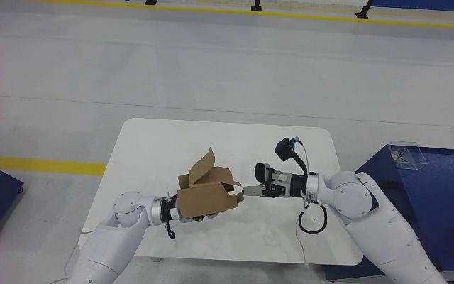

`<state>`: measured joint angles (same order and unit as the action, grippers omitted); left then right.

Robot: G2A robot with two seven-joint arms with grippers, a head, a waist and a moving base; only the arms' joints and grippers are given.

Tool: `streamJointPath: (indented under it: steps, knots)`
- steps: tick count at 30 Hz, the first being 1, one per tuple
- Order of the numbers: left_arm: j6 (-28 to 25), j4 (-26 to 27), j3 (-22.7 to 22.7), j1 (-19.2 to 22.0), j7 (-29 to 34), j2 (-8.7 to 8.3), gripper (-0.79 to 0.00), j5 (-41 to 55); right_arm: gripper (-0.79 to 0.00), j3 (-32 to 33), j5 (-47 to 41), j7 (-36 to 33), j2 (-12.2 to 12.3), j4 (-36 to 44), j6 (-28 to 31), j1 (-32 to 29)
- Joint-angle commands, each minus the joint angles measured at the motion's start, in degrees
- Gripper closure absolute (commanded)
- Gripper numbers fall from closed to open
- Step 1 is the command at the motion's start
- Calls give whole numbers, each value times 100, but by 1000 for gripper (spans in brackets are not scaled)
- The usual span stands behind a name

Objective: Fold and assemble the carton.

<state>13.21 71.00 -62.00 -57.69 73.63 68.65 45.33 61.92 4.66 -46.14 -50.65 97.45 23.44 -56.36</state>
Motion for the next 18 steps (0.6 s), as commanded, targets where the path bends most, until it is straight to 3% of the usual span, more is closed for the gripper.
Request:
streamJointPath:
  steps: [1, 7, 18]
  knots:
    - [-300, 96, -53, -74, 30, -11, 0, 0, -785, -39, 116, 107, -15, -62, -51, -29]
    - [-862, 348, -123, -261, 27, -46, 0, -221, -785, -234, 304, 284, -85, -218, -191, -51]
    - [-745, 443, -129, -323, -56, -48, 0, -3, -785, -1048, 524, 117, -325, -462, -248, 160]
